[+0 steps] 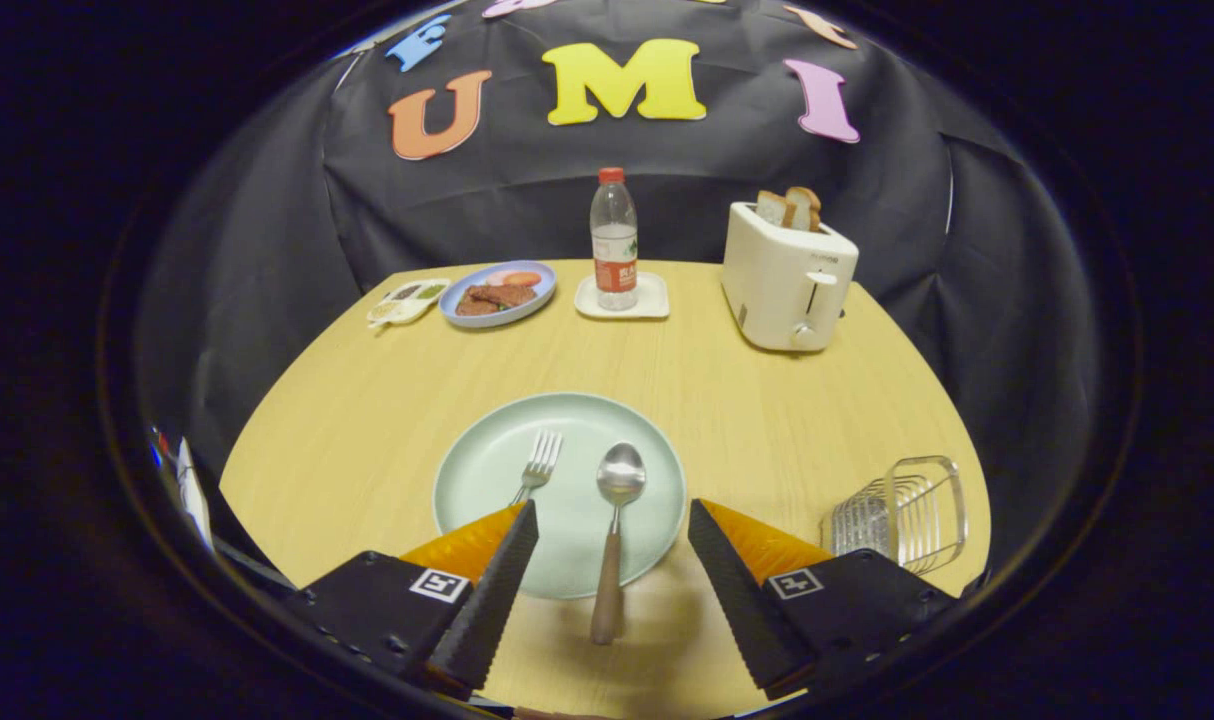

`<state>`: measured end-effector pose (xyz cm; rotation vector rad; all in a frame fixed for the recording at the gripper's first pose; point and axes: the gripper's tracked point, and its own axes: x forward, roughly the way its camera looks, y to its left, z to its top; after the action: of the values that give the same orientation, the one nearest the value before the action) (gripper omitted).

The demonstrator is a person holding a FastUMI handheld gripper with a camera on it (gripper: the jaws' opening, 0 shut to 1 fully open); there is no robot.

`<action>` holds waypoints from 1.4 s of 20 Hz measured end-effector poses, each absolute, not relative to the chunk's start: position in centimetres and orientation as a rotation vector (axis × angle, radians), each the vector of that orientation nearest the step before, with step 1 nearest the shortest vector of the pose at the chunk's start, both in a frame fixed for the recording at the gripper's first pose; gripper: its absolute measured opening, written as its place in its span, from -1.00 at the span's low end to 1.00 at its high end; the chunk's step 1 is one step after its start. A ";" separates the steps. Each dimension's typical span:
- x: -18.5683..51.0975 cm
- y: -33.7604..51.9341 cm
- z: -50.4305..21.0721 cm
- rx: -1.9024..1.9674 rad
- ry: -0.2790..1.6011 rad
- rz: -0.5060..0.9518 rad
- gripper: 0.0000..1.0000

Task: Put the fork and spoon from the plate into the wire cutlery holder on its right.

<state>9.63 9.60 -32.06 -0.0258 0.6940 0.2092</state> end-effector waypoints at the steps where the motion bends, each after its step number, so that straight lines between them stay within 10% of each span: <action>1: 10.0 9.9 -33.0 -0.025 0.713 0.200 0.80; 13: 11.0 10.7 -38.0 -0.047 0.833 0.126 -0.01; 18: 11.2 10.1 -38.2 -0.057 0.854 0.092 -0.80; 28: 9.2 9.5 -37.2 -0.070 0.916 0.218 -0.98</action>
<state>9.18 9.45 -37.16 -0.0697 0.9159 0.2176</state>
